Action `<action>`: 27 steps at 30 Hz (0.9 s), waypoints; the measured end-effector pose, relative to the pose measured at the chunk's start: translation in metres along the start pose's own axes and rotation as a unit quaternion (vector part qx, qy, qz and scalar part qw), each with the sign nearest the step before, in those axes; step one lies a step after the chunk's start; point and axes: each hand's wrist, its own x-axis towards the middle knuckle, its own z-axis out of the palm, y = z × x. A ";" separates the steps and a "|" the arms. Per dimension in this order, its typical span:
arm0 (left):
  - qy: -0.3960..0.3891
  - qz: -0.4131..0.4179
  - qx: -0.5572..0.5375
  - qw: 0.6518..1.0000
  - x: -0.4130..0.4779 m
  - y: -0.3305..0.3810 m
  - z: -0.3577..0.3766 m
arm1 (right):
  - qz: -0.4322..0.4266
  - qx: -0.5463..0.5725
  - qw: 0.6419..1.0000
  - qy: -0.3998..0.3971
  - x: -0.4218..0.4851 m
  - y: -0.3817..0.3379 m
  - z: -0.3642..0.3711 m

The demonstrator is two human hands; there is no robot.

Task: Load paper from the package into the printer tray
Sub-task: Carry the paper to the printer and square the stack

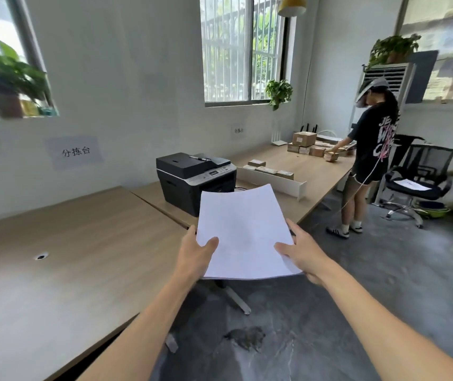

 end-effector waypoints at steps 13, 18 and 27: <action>0.111 -0.023 0.043 0.993 0.154 -0.026 0.023 | -0.035 -0.015 0.992 -0.123 0.213 0.000 0.021; 0.168 -0.036 0.044 0.984 0.210 -0.025 0.029 | -0.052 0.004 0.984 -0.173 0.296 -0.008 0.029; 0.228 -0.082 0.051 0.969 0.281 -0.055 0.015 | -0.056 -0.013 0.964 -0.260 0.404 -0.002 0.073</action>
